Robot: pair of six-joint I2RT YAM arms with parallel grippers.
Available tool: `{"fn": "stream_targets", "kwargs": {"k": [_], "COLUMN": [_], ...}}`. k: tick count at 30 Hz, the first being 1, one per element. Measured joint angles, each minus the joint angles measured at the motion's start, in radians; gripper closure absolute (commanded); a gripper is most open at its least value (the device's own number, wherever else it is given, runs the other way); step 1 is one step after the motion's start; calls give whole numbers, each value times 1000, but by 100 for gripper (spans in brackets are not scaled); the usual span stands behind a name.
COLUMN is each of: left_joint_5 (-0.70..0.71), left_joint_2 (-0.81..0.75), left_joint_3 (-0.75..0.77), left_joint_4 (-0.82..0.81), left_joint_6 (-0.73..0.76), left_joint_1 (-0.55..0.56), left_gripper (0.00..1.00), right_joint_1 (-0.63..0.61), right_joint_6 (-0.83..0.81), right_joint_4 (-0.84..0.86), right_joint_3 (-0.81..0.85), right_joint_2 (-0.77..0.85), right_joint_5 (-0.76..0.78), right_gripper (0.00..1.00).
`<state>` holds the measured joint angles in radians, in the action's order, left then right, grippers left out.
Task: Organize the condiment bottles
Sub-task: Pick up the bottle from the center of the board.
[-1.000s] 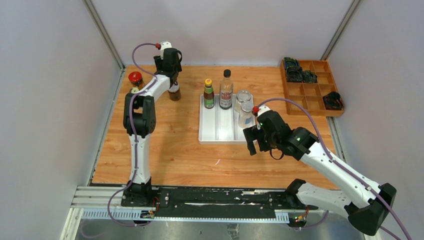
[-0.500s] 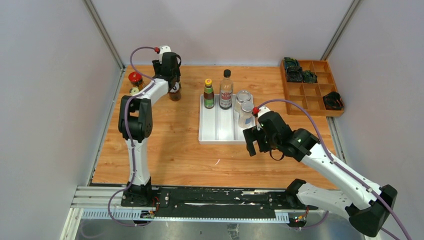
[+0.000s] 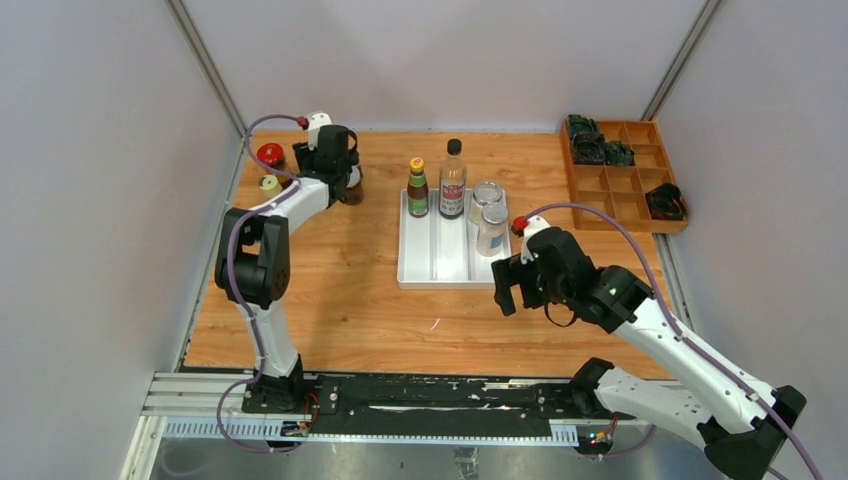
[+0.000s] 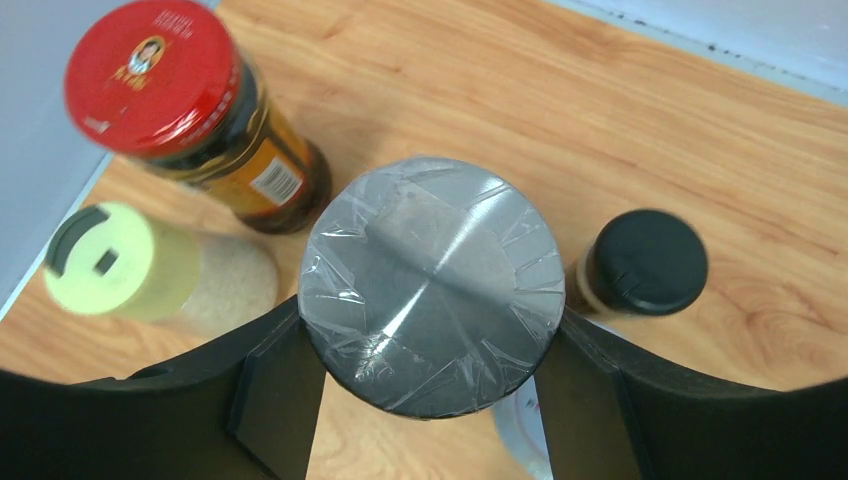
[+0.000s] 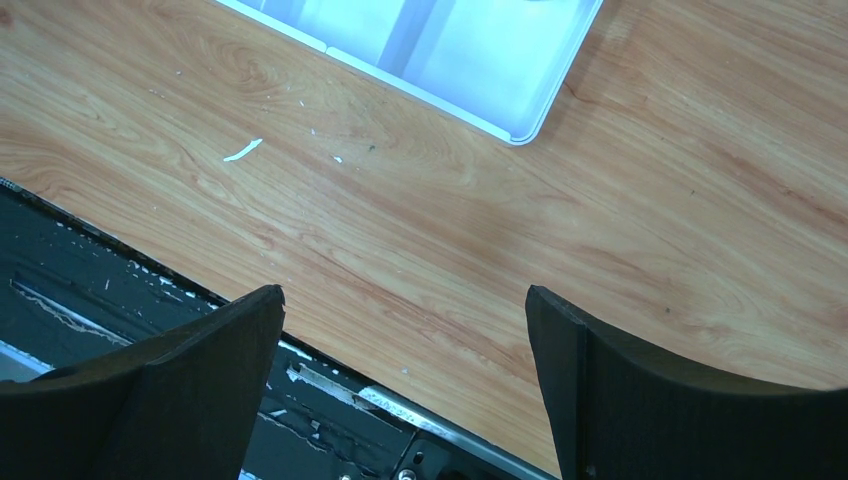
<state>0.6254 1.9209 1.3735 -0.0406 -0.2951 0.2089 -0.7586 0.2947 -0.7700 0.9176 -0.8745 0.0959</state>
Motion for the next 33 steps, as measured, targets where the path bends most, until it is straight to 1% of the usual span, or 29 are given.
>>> {"fn": "stream_targets", "kwargs": {"k": [5, 10, 13, 17, 19, 26, 33], "left_joint_5": [8, 15, 19, 23, 21, 18, 9], "left_joint_2": [-94, -243, -335, -442, -487, -618, -717], "left_joint_3": [-106, -254, -351, -472, -499, -537, -539], "left_joint_4": [11, 36, 43, 60, 89, 175, 267], "left_joint_6": [-25, -73, -99, -124, -129, -119, -98], "left_joint_1": [0, 10, 35, 110, 163, 375, 529], "left_gripper": [47, 47, 47, 48, 48, 48, 48], "right_joint_1": [0, 0, 0, 0, 0, 0, 0], "right_joint_6": [6, 12, 18, 22, 23, 24, 27], "right_joint_4": [0, 0, 0, 0, 0, -9, -18], "right_joint_3": [-2, -2, -2, 1, 3, 21, 40], "right_joint_2": [25, 38, 43, 48, 52, 81, 120], "right_joint_5": [-16, -25, -27, -36, -43, -45, -44], "right_gripper": [4, 4, 4, 4, 4, 4, 4]}}
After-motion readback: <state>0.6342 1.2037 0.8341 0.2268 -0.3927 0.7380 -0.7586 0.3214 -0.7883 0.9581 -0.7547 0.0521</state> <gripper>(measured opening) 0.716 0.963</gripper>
